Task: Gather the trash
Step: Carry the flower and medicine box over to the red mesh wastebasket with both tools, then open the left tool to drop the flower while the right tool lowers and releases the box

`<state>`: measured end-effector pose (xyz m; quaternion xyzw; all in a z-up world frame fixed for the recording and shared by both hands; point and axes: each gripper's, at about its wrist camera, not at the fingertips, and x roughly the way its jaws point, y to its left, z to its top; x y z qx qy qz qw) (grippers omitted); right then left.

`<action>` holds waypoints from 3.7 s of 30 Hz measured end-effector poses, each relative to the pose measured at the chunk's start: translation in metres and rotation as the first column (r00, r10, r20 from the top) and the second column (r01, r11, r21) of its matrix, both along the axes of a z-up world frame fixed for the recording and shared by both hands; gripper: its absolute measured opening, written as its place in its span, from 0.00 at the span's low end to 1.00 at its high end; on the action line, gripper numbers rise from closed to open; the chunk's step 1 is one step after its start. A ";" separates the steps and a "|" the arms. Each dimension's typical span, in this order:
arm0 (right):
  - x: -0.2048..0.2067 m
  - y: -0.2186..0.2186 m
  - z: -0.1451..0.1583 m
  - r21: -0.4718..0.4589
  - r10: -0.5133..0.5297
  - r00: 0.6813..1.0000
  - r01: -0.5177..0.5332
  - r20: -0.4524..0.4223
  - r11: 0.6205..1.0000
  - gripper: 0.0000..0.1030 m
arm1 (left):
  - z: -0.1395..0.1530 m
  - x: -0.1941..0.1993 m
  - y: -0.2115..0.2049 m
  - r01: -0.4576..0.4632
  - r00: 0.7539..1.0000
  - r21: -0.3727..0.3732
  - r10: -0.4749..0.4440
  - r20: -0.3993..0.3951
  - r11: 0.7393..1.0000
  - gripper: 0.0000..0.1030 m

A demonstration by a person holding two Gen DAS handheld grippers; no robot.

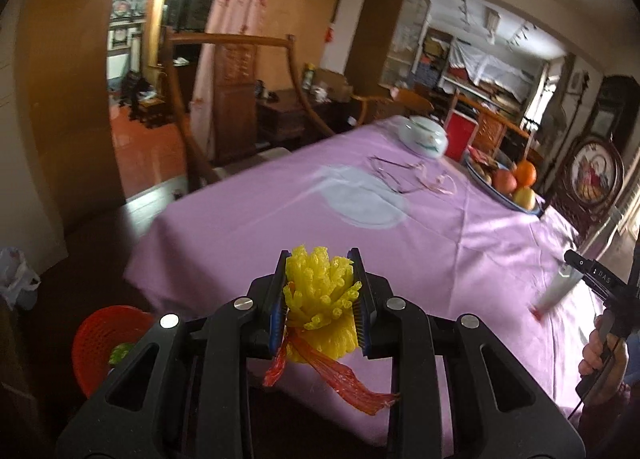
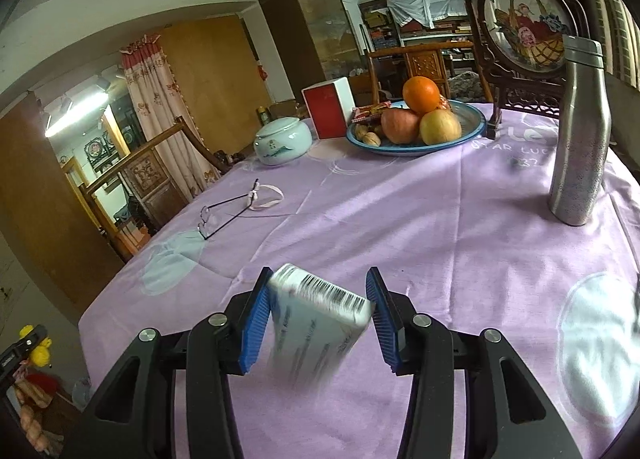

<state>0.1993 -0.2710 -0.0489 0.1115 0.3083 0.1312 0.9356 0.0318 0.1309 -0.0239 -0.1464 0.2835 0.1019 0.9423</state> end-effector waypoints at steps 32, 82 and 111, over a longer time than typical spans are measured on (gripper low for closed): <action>0.056 0.035 -0.065 -0.192 -0.043 0.961 -0.011 -0.274 0.981 0.21 | -0.061 -0.079 0.092 -0.166 0.985 -0.078 0.162 -0.060 0.983 0.28; -0.177 0.424 -0.031 -0.165 0.806 0.580 -0.812 -0.118 0.560 0.21 | -0.203 -0.128 0.228 -0.406 0.895 -0.125 0.366 -0.256 0.905 0.29; -0.190 0.473 -0.085 -0.143 0.840 0.490 -0.872 -0.234 0.469 0.21 | -0.174 -0.195 0.281 -0.679 0.723 -0.072 0.648 -0.240 0.731 0.80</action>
